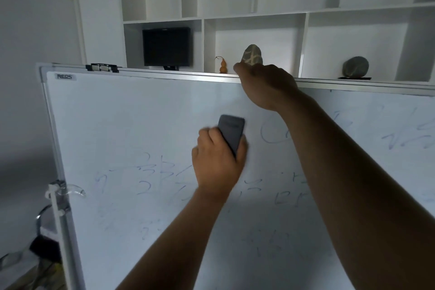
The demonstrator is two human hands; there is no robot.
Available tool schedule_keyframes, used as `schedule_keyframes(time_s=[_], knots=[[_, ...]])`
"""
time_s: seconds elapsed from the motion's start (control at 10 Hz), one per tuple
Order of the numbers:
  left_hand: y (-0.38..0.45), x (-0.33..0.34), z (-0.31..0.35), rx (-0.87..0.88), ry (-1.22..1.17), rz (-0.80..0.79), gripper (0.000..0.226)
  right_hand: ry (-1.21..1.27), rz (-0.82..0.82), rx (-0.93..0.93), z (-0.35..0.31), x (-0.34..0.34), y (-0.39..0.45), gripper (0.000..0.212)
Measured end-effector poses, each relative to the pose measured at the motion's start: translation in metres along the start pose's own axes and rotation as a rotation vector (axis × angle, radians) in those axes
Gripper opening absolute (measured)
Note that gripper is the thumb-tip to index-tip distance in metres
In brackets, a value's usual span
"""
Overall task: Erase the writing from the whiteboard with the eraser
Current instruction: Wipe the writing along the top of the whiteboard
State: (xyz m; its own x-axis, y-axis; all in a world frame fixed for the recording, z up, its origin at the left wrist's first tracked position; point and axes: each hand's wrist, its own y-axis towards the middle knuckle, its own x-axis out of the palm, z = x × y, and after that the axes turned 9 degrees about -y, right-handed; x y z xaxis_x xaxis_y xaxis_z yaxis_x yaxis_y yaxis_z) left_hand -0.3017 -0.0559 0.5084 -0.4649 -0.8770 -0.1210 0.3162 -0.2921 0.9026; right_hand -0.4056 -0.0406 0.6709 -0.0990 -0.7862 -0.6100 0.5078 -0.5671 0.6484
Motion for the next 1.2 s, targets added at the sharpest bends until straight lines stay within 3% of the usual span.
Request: schedule_keyframes(time_s=[0.2,0.5,0.6,0.8,0.9,1.0,1.2], knots=[[0.079,-0.005,0.026,-0.095,-0.085,0.133,0.052,-0.002,-0.022,0.0,0.002,-0.003,0.0,0.031],[-0.006,0.014,0.024,0.044,0.007,-0.087,0.045,0.211,-0.066,0.16,0.005,-0.003,0.009,0.033],[-0.001,0.012,0.021,0.096,-0.003,-0.074,0.047,0.392,-0.199,0.253,0.028,-0.008,0.011,0.024],[0.021,0.019,0.031,0.091,-0.144,-0.028,0.045,0.127,-0.296,0.424,0.078,0.013,-0.021,0.034],[0.047,0.023,0.049,0.039,-0.188,0.061,0.046,0.152,-0.329,0.477,0.08,0.01,-0.016,0.048],[0.063,0.025,0.058,0.031,-0.172,0.122,0.045,0.206,-0.315,0.48,0.086,0.013,-0.014,0.044],[0.039,0.038,0.066,0.006,-0.153,0.058,0.045,0.43,-0.293,0.493,0.087,0.009,-0.015,0.023]])
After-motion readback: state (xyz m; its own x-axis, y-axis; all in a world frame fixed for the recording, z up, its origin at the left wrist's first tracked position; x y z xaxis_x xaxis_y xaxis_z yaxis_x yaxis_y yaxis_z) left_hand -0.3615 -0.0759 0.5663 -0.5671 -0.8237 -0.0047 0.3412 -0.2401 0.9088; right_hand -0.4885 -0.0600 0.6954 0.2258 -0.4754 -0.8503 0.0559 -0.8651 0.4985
